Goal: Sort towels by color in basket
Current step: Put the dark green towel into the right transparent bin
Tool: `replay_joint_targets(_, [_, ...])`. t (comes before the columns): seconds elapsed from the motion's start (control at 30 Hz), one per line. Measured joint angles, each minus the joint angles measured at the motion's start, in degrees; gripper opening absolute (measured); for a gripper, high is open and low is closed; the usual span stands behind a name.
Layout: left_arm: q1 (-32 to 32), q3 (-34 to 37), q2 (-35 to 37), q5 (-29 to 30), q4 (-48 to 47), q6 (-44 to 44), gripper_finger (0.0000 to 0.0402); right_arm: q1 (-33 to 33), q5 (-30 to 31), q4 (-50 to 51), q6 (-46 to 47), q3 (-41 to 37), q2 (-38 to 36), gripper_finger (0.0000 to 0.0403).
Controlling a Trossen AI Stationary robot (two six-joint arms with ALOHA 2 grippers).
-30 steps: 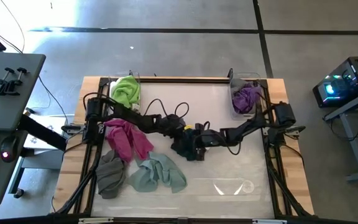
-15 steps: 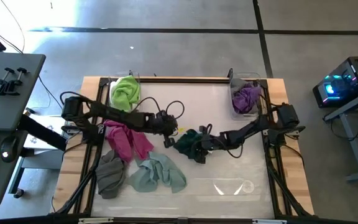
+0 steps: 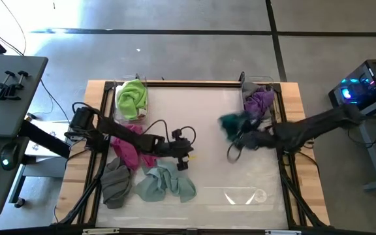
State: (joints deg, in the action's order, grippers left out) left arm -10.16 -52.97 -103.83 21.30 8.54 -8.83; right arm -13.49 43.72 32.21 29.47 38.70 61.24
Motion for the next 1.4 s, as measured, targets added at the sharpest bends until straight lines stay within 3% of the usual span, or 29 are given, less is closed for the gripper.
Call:
replay_joint_targets(0.13, [-0.68, -0.03, -1.59, 0.04, 5.09, 3.54, 0.0001, 11.24, 5.01, 13.9, 4.44, 1.47, -12.78, 0.0012])
replay_joint_targets(0.27, [-0.28, 0.02, -2.34, 0.11, 6.27, 5.04, 0.0001, 25.64, 4.45, 14.26, -1.62, 1.77, -19.42, 0.0011])
replay_joint_targets(0.43, [0.5, -0.01, -2.64, 0.07, 7.29, 4.62, 0.0001, 41.32, -5.81, 8.83, -11.61, 1.74, -17.55, 0.0013])
replay_joint_targets(0.63, [0.51, -0.02, -2.72, -0.04, 7.65, 4.58, 0.0001, 53.64, -13.37, 5.41, -14.72, 1.72, -7.83, 0.0013])
replay_joint_targets(0.83, [0.39, -0.02, -2.72, -0.07, 6.58, 4.47, 0.0001, 60.24, -18.82, 1.09, -16.5, 1.72, 2.67, 0.0019])
replay_joint_targets(1.0, [-0.41, -0.02, -2.72, -0.13, 6.18, 4.43, 0.0001, 64.2, -22.28, 0.54, -21.54, 2.03, 8.33, 0.0082])
replay_joint_targets(1.1, [-0.89, -0.02, -2.72, -0.2, 6.18, 4.45, 0.0001, 64.63, -25.77, 3.89, -24.25, 5.18, 8.4, 0.0138])
replay_joint_targets(1.23, [-0.91, -0.02, -2.72, -0.24, 6.18, 4.12, 0.0001, 65.21, -25.84, 13.11, -24.65, 13.25, 7.69, 0.0207])
replay_joint_targets(1.4, [-0.89, -0.02, -2.72, -0.22, 6.12, 3.43, 0.0001, 64.35, -24.92, 27.93, -18.18, 25.72, 7.69, 0.024])
